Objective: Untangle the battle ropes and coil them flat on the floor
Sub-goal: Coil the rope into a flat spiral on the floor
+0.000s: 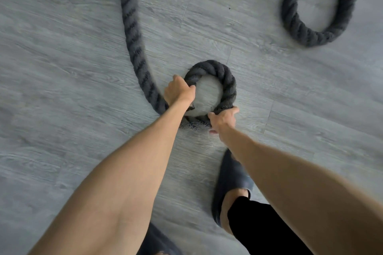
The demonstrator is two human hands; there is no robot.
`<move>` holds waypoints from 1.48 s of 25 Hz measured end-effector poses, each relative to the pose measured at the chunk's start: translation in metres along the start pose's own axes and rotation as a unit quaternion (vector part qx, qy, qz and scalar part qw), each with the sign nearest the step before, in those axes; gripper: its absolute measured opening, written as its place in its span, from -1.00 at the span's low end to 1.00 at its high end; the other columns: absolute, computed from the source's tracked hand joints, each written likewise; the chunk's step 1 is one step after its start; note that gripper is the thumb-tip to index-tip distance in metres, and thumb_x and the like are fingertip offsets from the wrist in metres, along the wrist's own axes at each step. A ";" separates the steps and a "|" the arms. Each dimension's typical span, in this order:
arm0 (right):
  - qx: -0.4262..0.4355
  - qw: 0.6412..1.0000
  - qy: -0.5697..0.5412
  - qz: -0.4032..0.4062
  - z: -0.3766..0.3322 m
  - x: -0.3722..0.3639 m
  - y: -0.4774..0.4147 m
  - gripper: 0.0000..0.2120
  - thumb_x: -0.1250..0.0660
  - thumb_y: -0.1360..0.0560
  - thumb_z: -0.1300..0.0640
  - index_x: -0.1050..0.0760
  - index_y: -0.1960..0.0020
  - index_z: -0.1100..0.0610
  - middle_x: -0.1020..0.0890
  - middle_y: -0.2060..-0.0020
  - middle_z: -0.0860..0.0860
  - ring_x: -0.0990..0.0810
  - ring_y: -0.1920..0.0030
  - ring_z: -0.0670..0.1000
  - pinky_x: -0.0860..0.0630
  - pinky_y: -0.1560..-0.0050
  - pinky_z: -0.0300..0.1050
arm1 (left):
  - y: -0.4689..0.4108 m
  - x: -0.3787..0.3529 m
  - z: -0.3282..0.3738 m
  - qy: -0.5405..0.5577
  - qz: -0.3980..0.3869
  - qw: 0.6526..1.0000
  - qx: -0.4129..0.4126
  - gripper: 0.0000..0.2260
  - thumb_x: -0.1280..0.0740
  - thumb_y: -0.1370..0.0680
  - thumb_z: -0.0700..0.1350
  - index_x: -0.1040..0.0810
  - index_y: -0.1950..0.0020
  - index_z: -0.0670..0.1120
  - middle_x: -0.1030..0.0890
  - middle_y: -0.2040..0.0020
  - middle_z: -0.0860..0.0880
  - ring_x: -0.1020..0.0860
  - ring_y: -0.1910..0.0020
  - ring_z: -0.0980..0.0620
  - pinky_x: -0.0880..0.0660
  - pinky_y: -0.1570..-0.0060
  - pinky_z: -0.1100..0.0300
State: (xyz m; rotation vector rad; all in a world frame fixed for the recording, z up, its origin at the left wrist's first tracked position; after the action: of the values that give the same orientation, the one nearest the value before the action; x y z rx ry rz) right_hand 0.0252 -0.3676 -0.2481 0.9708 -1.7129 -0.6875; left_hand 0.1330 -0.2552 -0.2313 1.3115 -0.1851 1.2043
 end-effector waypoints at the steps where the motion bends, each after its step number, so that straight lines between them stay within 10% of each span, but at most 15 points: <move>1: 0.001 1.000 0.014 -0.006 -0.001 0.000 0.000 -0.42 -0.39 -0.55 0.19 -0.07 -0.38 0.12 -0.50 -0.14 0.19 -0.63 -0.07 0.26 -0.67 0.02 0.16 | -0.001 -0.007 0.003 0.048 -0.008 0.998 0.032 -0.58 -0.43 -0.51 0.02 -0.45 -0.24 -0.18 -0.60 -0.20 -0.14 -0.55 -0.20 -0.19 -0.55 -0.08 0.04; 6: 0.025 0.999 0.027 -0.023 -0.011 0.006 -0.011 -0.39 -0.27 -0.57 0.26 -0.02 -0.50 0.08 -0.44 -0.25 0.23 -0.56 -0.13 0.26 -0.65 -0.02 0.21 | 0.011 -0.040 0.012 0.343 -0.063 0.917 0.193 -0.61 -0.47 -0.48 -0.15 -0.47 -0.24 -0.24 -0.58 -0.20 -0.22 -0.59 -0.08 -0.32 -0.63 0.33 -0.21; 14: 0.032 0.992 0.075 0.098 -0.060 0.028 -0.034 -0.41 -0.31 -0.56 -0.12 -0.17 -0.41 0.15 -0.36 -0.33 0.28 -0.34 -0.34 0.31 -0.35 -0.28 0.19 | 0.025 -0.061 0.025 0.510 -0.120 0.803 0.285 -0.76 -0.38 -0.58 -0.14 -0.52 -0.08 -0.32 -0.64 0.08 -0.36 -0.67 0.26 -0.28 -0.65 0.26 -0.13; 20: 0.058 0.982 0.141 0.109 -0.072 0.030 -0.048 -0.35 -0.46 -0.50 -0.01 -0.16 -0.42 0.00 -0.32 -0.29 0.19 -0.32 -0.31 0.24 -0.36 -0.19 0.19 | 0.008 -0.034 0.014 0.305 -0.241 0.899 0.203 -0.66 -0.33 -0.61 -0.02 -0.56 0.04 -0.33 -0.66 0.34 -0.26 -0.66 0.43 -0.15 -0.59 0.46 0.10; 23: 0.113 0.966 0.208 0.107 -0.075 0.032 -0.053 -0.40 -0.40 -0.53 0.03 -0.15 -0.44 -0.04 -0.31 -0.29 0.19 -0.33 -0.29 0.25 -0.37 -0.21 0.20 | -0.021 0.005 0.000 0.147 -0.023 0.986 0.070 -0.62 -0.26 -0.57 0.14 -0.57 -0.01 -0.20 -0.70 0.17 -0.12 -0.69 0.21 -0.11 -0.55 0.28 0.15; 26: 0.193 0.942 0.260 0.086 -0.085 0.030 -0.058 -0.38 -0.37 -0.51 0.12 -0.16 -0.47 -0.07 -0.32 -0.27 0.20 -0.33 -0.25 0.24 -0.33 -0.15 0.15 | -0.041 0.030 0.000 0.073 0.164 0.984 0.009 -0.55 -0.39 -0.49 0.12 -0.39 -0.22 -0.13 -0.53 -0.18 -0.16 -0.51 -0.18 -0.18 -0.44 -0.04 -0.06; 33: 0.317 0.874 0.362 0.073 -0.097 0.036 -0.069 -0.36 -0.27 -0.47 0.35 -0.21 -0.48 0.01 -0.36 -0.26 0.18 -0.33 -0.25 0.19 -0.33 -0.22 0.11 | -0.061 0.016 0.027 0.001 0.008 1.000 0.015 0.33 -0.61 -0.17 0.27 0.30 -0.57 0.05 -0.02 -0.48 -0.37 -0.13 -0.45 -0.29 -0.40 -0.23 -0.30; 37: 0.338 0.863 0.363 0.090 -0.095 0.035 -0.064 -0.33 -0.26 -0.54 0.27 -0.10 -0.56 -0.05 -0.34 -0.32 0.20 -0.35 -0.26 0.19 -0.33 -0.21 0.11 | -0.053 -0.002 0.018 -0.116 0.038 0.992 -0.026 -0.06 -0.57 -0.31 0.16 -0.08 -0.51 0.05 -0.04 -0.45 -0.38 -0.15 -0.40 -0.29 -0.54 -0.07 -0.10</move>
State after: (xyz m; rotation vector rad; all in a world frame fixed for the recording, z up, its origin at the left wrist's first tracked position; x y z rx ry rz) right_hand 0.1272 -0.4303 -0.2510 1.3015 -1.3128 0.4331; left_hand 0.1807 -0.2599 -0.2601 1.4069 -0.4348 1.1003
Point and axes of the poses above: each hand's wrist, its own y-axis away from the middle knuckle, its own x-axis out of the back of the hand, z = x × y, the point moved 2 cm from there along -y, towards the middle knuckle
